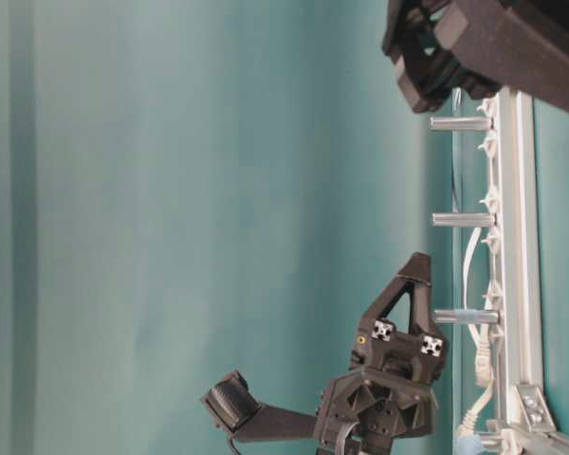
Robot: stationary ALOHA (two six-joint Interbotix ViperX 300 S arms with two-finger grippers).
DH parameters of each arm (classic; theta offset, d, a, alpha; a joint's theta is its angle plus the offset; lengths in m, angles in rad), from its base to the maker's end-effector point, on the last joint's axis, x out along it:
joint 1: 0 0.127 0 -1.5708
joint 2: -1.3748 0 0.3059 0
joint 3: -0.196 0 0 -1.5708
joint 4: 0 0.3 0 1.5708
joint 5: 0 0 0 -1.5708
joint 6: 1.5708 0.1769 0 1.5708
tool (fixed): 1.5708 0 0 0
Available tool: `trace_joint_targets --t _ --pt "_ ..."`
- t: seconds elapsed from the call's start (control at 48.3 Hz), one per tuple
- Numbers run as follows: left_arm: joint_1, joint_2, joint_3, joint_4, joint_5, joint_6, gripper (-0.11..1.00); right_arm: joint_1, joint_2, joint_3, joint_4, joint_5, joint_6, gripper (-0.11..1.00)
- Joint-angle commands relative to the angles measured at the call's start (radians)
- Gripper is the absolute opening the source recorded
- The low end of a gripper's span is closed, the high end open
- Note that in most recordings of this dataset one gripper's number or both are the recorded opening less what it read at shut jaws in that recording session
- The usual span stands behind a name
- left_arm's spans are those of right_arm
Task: Insert the wire through the string loop located on the right side.
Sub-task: 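Lower the open right gripper toward the black USB cable's connector end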
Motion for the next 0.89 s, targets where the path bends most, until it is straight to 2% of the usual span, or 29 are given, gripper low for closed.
trace_joint_targets --t 0.0,0.041,0.103,0.166,0.517,0.6,0.662,0.807,0.869 --pt "0.006 -0.018 -0.018 0.049 0.009 0.002 0.15 0.003 -0.017 -0.017 0.003 -0.006 0.014 0.24" --pt "0.006 -0.017 -0.021 0.048 0.020 0.000 0.12 0.005 -0.023 -0.018 0.003 0.005 0.015 0.22" --pt "0.006 -0.021 -0.023 0.049 0.032 -0.003 0.01 0.005 -0.032 -0.018 0.002 0.028 0.015 0.09" --pt "0.006 -0.029 -0.021 0.048 0.046 -0.006 0.00 0.005 -0.044 -0.018 -0.002 0.054 0.014 0.01" --pt "0.009 -0.097 -0.017 0.048 0.160 -0.006 0.01 0.020 -0.054 -0.020 0.003 0.094 0.034 0.01" --pt "0.008 -0.104 -0.017 0.048 0.184 -0.008 0.18 0.020 -0.054 -0.020 0.006 0.098 0.051 0.02" --pt "0.006 -0.109 -0.018 0.048 0.196 -0.008 0.35 0.020 -0.054 -0.020 0.014 0.098 0.066 0.11" --pt "0.006 -0.118 -0.017 0.048 0.209 -0.008 0.75 0.023 -0.054 -0.015 0.052 0.094 0.084 0.50" --pt "0.005 -0.121 -0.015 0.048 0.209 -0.006 0.82 0.026 -0.054 -0.014 0.078 0.094 0.084 0.69"
